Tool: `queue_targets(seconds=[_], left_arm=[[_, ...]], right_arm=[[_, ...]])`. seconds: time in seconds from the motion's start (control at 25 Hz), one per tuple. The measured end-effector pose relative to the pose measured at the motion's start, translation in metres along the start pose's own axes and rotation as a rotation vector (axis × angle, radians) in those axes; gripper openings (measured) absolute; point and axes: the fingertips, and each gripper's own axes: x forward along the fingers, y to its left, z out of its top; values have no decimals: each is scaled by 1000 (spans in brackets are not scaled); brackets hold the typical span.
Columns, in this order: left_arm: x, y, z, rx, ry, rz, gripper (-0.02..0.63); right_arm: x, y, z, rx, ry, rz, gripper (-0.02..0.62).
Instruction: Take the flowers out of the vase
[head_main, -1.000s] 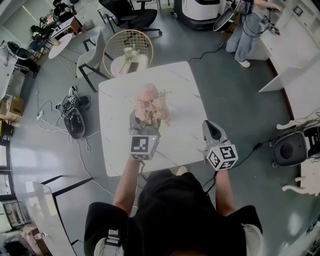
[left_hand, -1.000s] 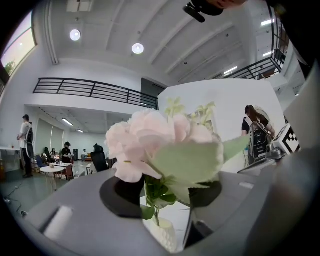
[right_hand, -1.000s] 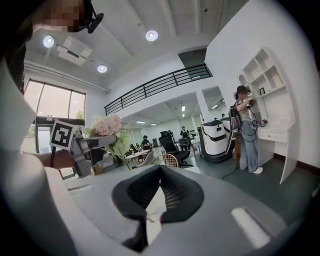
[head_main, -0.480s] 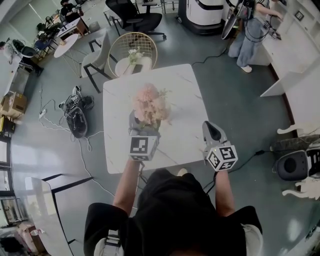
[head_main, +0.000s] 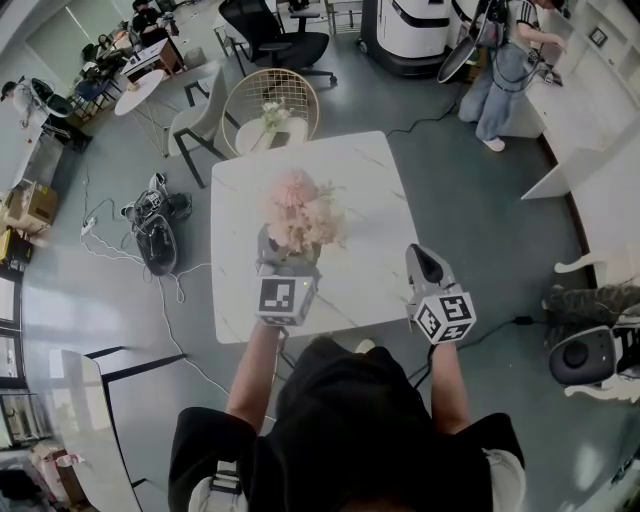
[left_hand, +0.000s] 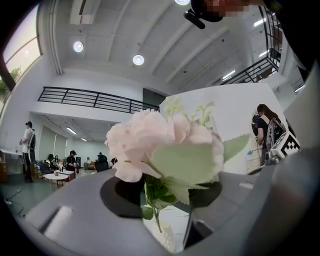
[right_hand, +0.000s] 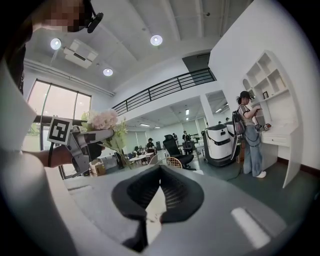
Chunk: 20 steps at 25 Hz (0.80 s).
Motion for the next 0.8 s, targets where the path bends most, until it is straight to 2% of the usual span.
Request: queue_targets(seconds=[0.2, 0.36, 0.8], left_arm=[[-18, -10, -22, -11, 57, 5, 207], [-31, -17, -33, -7, 59, 10, 207], [-55, -29, -73, -31, 147, 24, 207]], right_arm=[[-8, 4, -5, -8, 3, 16, 3], [-12, 9, -10, -14, 10, 29, 3], [-16, 16, -16, -31, 34, 58, 3]])
